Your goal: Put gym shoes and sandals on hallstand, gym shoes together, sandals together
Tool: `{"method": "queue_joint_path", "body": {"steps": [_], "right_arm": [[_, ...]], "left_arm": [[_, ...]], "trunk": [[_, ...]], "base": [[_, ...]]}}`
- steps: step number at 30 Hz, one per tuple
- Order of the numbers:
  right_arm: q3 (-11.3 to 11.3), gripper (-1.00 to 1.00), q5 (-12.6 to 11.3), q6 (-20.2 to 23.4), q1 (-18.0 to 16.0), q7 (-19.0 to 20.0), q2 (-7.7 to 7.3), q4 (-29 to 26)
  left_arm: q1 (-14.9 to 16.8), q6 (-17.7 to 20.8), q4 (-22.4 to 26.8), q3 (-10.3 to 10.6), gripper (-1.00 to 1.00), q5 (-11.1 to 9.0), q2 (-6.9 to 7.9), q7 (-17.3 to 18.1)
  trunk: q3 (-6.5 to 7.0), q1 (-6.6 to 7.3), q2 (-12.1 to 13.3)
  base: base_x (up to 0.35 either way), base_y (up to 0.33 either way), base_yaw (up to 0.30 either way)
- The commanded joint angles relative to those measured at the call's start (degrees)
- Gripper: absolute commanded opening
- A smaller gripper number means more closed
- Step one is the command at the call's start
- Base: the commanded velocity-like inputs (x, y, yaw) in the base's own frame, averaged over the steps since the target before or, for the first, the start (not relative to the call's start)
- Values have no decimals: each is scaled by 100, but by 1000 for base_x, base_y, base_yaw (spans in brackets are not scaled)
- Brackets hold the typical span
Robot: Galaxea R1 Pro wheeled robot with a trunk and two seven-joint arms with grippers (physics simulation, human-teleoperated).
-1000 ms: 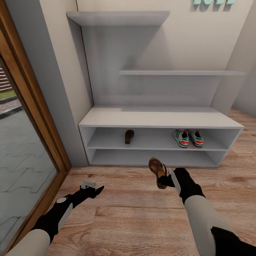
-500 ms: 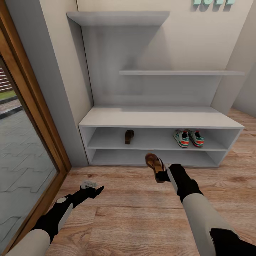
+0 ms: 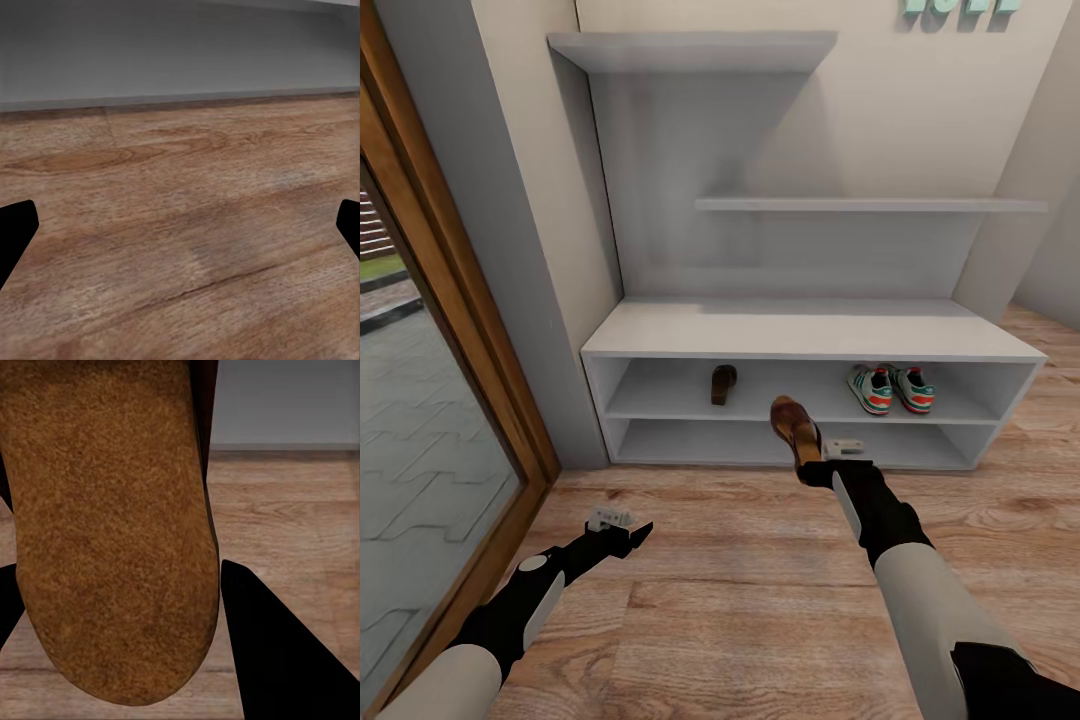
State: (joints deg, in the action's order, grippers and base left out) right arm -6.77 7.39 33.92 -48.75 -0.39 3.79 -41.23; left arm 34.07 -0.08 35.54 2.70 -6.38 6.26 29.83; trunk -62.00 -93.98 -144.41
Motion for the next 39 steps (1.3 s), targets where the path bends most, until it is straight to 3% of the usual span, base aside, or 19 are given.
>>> {"method": "queue_joint_path", "body": {"steps": [1, 11, 17, 26, 30, 39], "right_arm": [[-26, -100, 43, 29, -3, 21, 8, -8], [-26, -100, 35, 27, -3, 21, 8, -8], [-15, -100, 80, -164, 93, -148, 16, -10], [-17, -100, 78, -375, 94, 29, 16, -1], [-17, -100, 78, -377, 94, 30, 16, 0], [-17, -100, 78, -378, 94, 30, 16, 0]], "left_arm": [[3, -1, -3, 28, 100, -56, 7, 1], [3, -1, -3, 28, 100, -56, 7, 5], [-50, 69, -10, 226, 100, -77, -158, 200], [-50, 17, -15, -67, 100, -83, -182, 85], [-50, 17, -13, -173, 100, -83, -185, 89], [-50, 17, -19, -172, 100, -79, -186, 91]], "trunk": [[-5, 1, -2], [-5, 1, -2], [-5, 1, -2], [-5, 1, -2], [-94, -9, -7], [-293, -32, -20]], "base": [[0, 0, 0], [0, 0, 0], [0, 0, 0], [0, 0, 0], [0, 0, 0], [0, 0, 0]]}}
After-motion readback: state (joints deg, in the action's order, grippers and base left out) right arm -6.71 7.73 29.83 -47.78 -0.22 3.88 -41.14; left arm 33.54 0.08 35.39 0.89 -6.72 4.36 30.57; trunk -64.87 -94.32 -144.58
